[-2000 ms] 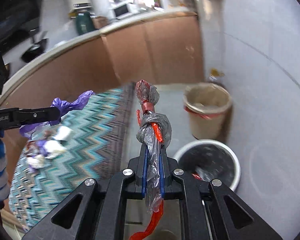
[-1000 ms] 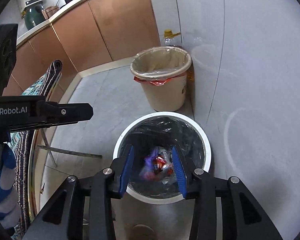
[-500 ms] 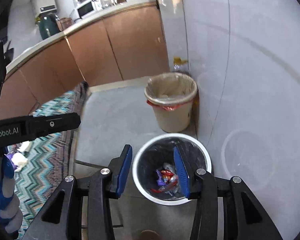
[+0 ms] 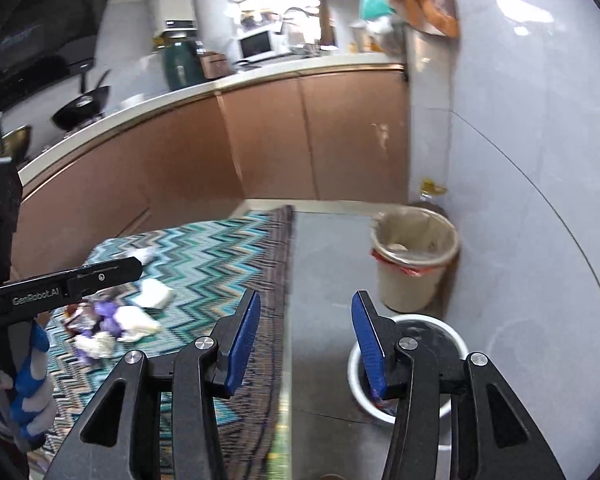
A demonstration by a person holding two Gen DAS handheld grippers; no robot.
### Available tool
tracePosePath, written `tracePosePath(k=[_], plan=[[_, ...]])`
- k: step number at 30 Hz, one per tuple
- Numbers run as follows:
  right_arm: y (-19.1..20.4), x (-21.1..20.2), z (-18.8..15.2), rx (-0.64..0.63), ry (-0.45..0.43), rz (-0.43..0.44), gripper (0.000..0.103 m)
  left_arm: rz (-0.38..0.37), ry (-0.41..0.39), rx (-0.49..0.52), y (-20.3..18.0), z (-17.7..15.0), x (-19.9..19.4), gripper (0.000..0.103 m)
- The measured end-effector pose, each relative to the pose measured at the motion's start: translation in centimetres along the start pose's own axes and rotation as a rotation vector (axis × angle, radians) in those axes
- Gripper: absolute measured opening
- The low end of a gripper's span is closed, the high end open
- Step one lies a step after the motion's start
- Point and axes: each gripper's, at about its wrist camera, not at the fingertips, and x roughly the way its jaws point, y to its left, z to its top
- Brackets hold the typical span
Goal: Collect trash
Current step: 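Move both tools back over the cloth toward the white tissues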
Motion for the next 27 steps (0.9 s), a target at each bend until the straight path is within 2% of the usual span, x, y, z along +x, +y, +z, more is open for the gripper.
tracePosePath(k=[6,12,20,27], plan=[[4.8,0.5,0.3,-0.068,0.008,0.080,0.047,0.068,-0.016,-0.091,8.3,-1.7,-3.0,0.038],[8.9,2.2,-0.2,-0.138,0.044,0.138,0.047,0.084,-0.018,-0.116,13.5,-4.4,-5.5,0.038],[12.9,5.4,-1.4,-0.197,0.114,0.203,0.047,0.092,0.038,-0.072,16.2,-6.9,-5.0,0.038],[15.1,8.7,-2.6,-0.230,0.189,0.257,0.047,0.093,0.134,0.100,14.8,-9.0,-1.4,0.038]])
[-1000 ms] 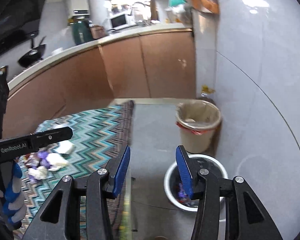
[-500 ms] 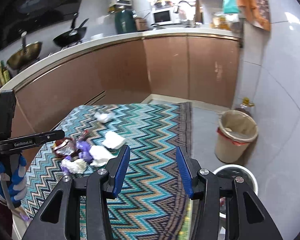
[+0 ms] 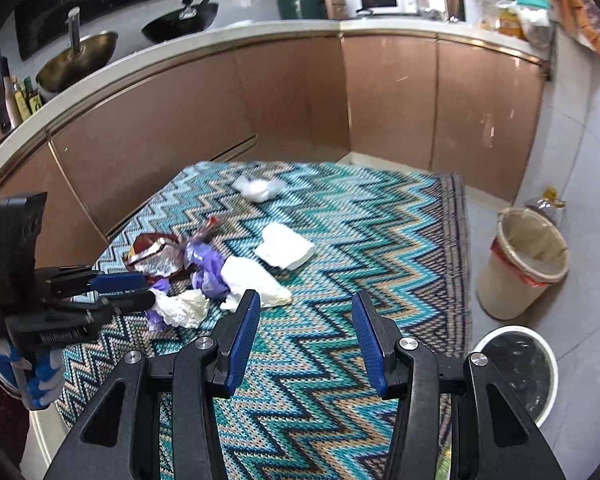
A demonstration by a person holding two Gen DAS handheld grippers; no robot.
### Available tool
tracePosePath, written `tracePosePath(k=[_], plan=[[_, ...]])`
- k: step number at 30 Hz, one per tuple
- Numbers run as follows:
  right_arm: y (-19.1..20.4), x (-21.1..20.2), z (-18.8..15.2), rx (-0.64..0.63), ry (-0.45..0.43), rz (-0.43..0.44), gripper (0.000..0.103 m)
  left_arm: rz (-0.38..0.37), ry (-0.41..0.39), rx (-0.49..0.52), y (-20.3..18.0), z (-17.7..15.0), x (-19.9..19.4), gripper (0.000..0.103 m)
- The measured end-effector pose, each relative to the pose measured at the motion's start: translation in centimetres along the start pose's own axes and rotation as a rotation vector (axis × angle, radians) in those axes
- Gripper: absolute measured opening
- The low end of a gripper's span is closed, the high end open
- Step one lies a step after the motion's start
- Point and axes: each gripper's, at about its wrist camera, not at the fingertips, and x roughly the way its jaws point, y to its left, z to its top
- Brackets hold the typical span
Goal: Collect trash
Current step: 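Move both tools back over the cloth toward the white tissues, then grasp a crumpled white tissue with the left gripper while the right gripper grasps another tissue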
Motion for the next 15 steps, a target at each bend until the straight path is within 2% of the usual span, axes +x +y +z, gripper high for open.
tracePosePath(k=[4,15], plan=[[0.7,2.5,0.0,-0.024,0.045,0.035,0.051,0.011,0.024,0.064,-0.2,-0.3,1.5,0.038],[3.1,10.8,1.0,-0.087,0.169,0.087,0.051,-0.014,0.068,0.092,1.4,-0.9,4.7,0.037]])
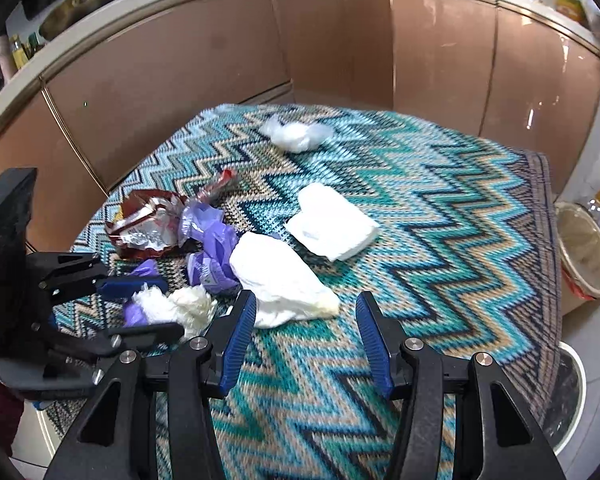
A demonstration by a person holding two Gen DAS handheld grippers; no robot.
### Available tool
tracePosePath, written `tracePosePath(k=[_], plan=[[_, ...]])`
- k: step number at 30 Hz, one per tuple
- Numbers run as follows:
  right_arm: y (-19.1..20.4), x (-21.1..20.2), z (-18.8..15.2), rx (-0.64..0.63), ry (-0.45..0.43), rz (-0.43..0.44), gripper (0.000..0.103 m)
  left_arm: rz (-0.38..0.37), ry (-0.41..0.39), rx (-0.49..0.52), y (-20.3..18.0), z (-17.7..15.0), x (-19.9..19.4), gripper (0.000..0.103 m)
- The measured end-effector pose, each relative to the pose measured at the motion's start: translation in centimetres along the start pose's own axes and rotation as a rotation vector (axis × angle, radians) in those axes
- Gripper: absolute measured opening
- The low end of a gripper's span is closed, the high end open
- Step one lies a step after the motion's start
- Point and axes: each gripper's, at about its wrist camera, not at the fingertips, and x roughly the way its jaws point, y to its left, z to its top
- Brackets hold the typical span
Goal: Collect trash
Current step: 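Grasp a crumpled white tissue with the left gripper while the right gripper grasps another tissue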
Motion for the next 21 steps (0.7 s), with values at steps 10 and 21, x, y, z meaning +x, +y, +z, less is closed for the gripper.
tracePosePath(k=[10,21], plan=[[0.5,4.5,0.4,-0.014,0.081,0.008,0.047,-0.014,-0.034,-0.015,0.1,-0.2,-0.4,0.016],[-0.1,1.0,-1.1,0.020,0.048,0.017,0.015,-0.011,-0.121,-0.040,-0.9,-0.2,-4.3,0.015]])
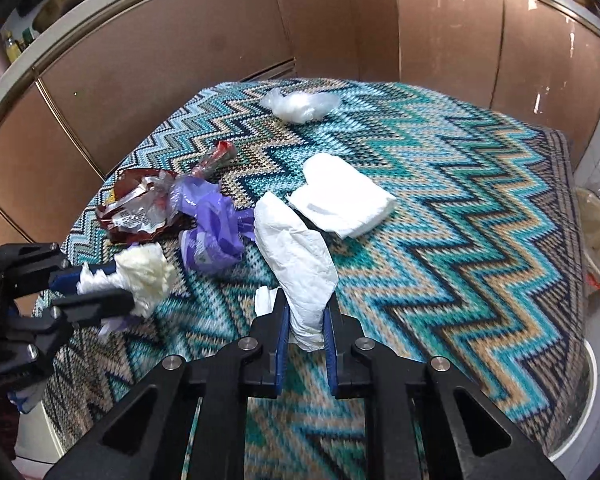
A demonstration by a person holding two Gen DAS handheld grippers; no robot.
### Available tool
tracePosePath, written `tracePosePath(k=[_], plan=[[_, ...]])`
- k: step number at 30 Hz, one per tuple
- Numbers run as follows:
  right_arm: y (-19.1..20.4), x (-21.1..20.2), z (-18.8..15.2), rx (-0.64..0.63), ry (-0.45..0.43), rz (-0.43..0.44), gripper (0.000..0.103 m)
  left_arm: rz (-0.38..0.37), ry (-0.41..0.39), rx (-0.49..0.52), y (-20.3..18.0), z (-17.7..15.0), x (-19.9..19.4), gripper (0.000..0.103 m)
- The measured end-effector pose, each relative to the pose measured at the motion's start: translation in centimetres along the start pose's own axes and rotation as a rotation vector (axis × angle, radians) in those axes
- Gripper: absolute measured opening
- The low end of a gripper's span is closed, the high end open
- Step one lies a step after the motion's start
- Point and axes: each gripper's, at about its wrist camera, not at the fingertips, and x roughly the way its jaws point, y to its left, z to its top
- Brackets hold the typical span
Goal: Collect trash
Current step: 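Grasp a crumpled white tissue with the left gripper while the right gripper grasps another tissue, then carry both tissues over the white bin and open both grippers to drop them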
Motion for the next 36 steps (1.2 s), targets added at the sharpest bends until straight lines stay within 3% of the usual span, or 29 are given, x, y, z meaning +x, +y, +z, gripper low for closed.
tracePosePath(k=[20,28,36], plan=[[-3.9,-15.3,-7.4,0.119,-0.234,-0.089,0.015,0.077,-0.215,-0.084,-2.6,1.5,-11.6,0.015],[-8.2,-21.0,-10.4,0.206,-0.336,-0.178,0.015,0.053,-0.242,-0.054,-6.4,4.0,-11.5,0.015],[-13.7,-23.7,-13.6,0.307,-0.382,-0.316,0.016,-0.037,-0.163,0.023,-13.5,7.2,-5.6,0.015]])
